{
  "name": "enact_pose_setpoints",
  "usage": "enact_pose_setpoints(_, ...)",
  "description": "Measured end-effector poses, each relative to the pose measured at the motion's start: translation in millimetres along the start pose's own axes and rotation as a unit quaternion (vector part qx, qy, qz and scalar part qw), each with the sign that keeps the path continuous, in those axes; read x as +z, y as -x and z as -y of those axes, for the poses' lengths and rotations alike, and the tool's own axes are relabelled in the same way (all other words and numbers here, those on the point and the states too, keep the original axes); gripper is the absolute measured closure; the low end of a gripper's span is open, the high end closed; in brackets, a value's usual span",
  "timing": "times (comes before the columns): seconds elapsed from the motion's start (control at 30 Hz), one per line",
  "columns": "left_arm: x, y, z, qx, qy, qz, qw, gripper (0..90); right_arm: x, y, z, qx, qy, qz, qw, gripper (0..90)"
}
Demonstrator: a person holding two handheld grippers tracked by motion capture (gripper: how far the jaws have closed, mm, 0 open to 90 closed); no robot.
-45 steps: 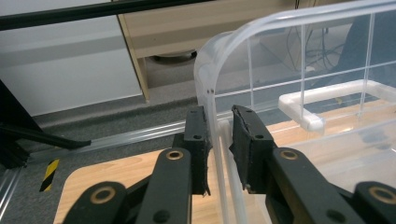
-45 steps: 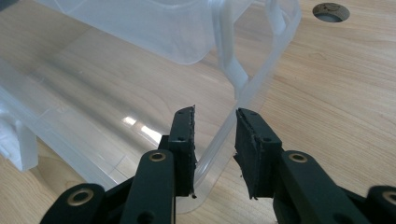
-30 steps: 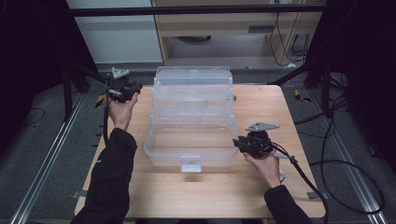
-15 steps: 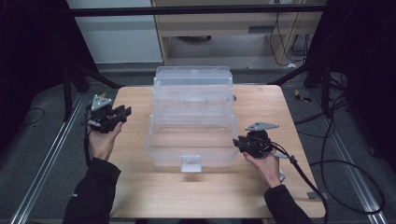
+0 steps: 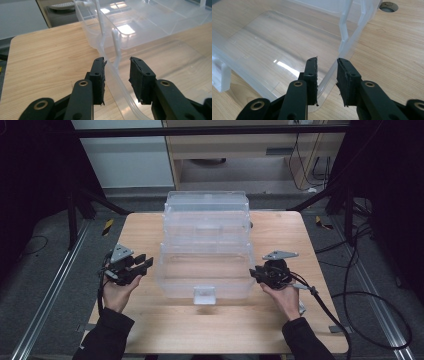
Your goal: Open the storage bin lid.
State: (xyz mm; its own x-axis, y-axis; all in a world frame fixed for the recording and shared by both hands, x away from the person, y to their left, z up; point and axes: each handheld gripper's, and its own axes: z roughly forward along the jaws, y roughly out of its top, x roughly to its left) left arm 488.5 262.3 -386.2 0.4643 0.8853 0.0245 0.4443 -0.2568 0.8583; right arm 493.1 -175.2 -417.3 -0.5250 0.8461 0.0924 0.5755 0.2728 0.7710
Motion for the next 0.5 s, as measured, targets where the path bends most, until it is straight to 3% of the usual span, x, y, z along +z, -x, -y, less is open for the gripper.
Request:
enact_pose_setpoints(0.07, 4.2, 3.0, 1.8, 0.007, -0.013, 0.000, 0.9999, 62.6, 0.0, 0.0, 0.0, 0.000, 0.000, 0.000, 1.0000, 70.4)
enact_pose_setpoints(0.13, 10.2, 6.5, 4.7, 0.021, -0.030, -0.017, 0.9992, 61.5, -0.1, -0.2, 0.0, 0.003, -0.001, 0.000, 1.0000, 70.4)
enact_pose_setpoints(0.33, 22.2, 8.1, 11.9, 0.018, -0.058, -0.005, 0.9982, 60.5, 0.6, 0.3, 0.0, 0.000, 0.000, 0.000, 1.0000, 69.9)
enact_pose_setpoints(0.5, 31.8, 10.4, 16.9, 0.020, -0.083, 0.010, 0.9963, 65.8, 0.7, -0.1, 0.3, 0.000, 0.001, 0.002, 1.0000, 70.0)
